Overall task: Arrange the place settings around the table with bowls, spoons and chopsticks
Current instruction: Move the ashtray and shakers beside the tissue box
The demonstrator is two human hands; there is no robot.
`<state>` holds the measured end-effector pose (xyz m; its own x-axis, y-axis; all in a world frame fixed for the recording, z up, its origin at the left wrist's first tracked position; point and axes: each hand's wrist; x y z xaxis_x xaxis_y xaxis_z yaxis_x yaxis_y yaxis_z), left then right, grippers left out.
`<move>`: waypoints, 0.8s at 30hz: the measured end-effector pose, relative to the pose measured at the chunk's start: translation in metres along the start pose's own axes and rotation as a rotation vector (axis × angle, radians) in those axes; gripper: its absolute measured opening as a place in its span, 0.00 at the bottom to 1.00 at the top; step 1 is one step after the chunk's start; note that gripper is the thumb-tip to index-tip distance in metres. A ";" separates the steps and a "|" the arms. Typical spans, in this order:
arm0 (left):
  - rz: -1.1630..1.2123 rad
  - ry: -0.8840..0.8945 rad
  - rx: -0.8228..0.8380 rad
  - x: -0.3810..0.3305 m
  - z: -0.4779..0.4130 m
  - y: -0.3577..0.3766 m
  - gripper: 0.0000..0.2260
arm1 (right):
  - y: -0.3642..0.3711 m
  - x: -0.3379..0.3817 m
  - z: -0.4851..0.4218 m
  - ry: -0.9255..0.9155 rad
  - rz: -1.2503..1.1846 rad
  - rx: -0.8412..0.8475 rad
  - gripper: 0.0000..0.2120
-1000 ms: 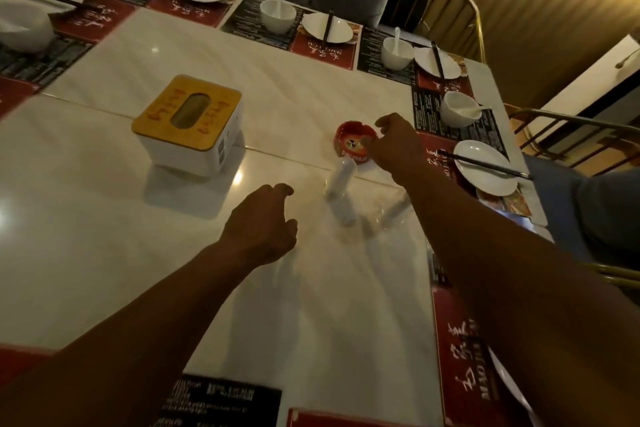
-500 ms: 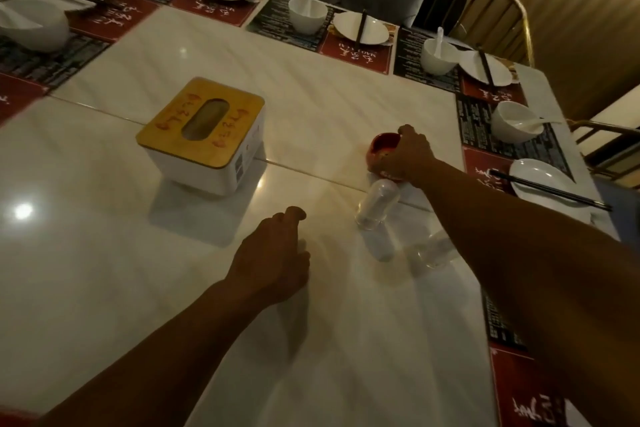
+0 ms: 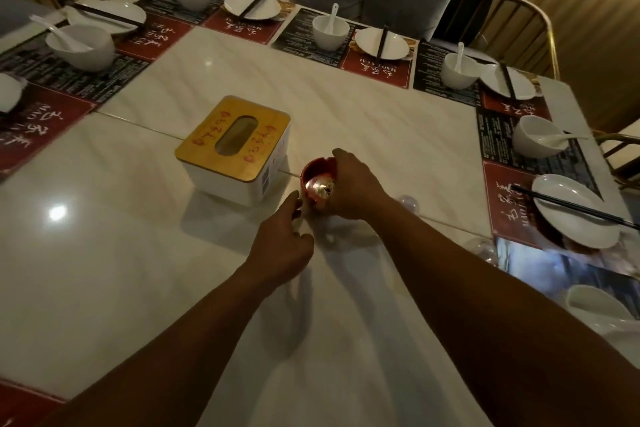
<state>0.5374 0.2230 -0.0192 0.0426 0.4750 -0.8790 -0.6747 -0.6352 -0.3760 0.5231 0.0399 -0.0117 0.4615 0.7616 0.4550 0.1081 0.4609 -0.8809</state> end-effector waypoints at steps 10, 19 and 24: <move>0.031 0.042 0.033 -0.003 -0.007 0.004 0.30 | 0.013 -0.006 0.002 0.044 -0.053 -0.011 0.54; -0.086 0.083 -0.130 -0.002 0.000 0.012 0.25 | -0.086 -0.010 0.042 -0.014 0.184 0.062 0.44; -0.132 0.068 -0.077 -0.001 0.010 0.028 0.22 | -0.100 -0.052 0.098 0.103 0.191 0.169 0.36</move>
<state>0.5110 0.2104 -0.0260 0.1788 0.5165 -0.8374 -0.6012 -0.6164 -0.5085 0.4016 -0.0012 0.0653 0.5471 0.7957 0.2599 -0.1337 0.3896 -0.9112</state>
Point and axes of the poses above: each hand's wrist, its own z-axis away from the middle knuckle, its own y-axis out of the palm, x = y × z, and after that the axes turned 5 degrees about -y, right-handed
